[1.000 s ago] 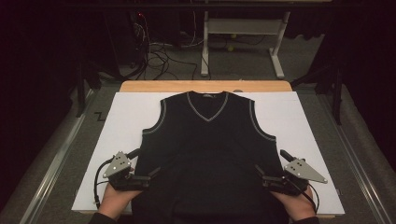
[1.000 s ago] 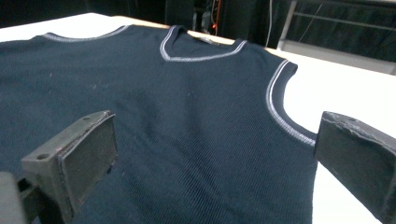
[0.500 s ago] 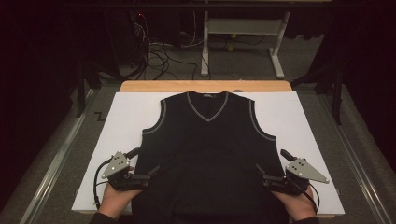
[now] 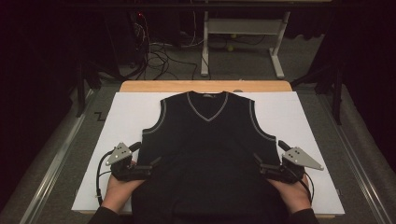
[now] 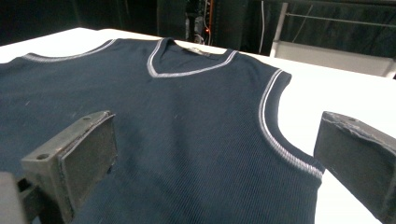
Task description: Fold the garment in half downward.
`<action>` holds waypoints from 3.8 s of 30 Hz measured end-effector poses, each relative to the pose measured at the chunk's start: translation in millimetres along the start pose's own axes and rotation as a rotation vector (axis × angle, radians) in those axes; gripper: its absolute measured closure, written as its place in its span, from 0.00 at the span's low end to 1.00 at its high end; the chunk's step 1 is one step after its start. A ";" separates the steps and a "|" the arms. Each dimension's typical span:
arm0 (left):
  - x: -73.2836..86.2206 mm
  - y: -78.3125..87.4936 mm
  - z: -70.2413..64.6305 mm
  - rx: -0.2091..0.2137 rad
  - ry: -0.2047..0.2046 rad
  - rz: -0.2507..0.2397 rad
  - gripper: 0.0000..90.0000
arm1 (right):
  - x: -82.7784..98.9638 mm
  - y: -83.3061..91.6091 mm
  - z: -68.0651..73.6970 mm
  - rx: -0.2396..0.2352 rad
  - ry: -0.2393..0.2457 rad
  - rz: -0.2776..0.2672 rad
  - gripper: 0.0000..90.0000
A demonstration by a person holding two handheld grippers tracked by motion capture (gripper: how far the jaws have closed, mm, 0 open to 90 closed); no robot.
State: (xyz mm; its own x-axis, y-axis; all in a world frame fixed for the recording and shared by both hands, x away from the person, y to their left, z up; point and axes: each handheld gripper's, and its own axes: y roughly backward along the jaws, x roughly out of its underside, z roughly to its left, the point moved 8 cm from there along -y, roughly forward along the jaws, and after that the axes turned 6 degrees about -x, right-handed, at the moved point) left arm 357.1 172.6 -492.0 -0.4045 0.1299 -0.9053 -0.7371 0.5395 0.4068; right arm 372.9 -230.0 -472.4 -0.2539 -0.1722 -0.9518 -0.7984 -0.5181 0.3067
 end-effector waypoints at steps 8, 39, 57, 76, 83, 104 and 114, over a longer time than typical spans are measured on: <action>-3.3 -18.3 31.2 -0.079 0.048 0.090 0.00 | -1.7 -39.3 -25.9 0.072 -0.006 0.093 0.00; 38.3 -22.0 36.9 -0.103 0.011 0.370 0.50 | 53.0 -16.4 -47.8 0.063 -0.096 0.433 0.47; 36.5 -16.2 34.0 -0.057 0.014 0.335 0.87 | 47.5 -14.6 -36.7 0.015 -0.047 0.401 0.94; 31.1 29.6 22.1 0.014 0.032 0.236 0.87 | 38.9 31.0 -27.7 -0.011 -0.038 0.273 0.95; 33.6 48.1 9.7 0.030 0.012 0.225 0.87 | 40.4 46.8 -18.8 -0.024 -0.014 0.266 0.95; 72.3 89.9 -24.9 0.085 -0.038 0.306 0.87 | 65.4 93.2 10.3 -0.071 0.012 0.299 0.94; 80.3 96.0 -25.7 0.081 -0.047 0.324 0.87 | 73.1 99.8 15.3 -0.089 0.013 0.318 0.94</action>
State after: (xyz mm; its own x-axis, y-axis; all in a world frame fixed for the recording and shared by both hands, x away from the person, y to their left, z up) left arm 240.0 213.4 -522.5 -0.5835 0.3428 -0.7362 -0.5283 0.5283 0.6647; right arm 266.3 -281.5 -511.5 -0.4753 -0.3473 -0.8083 -0.6296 -0.5075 0.5883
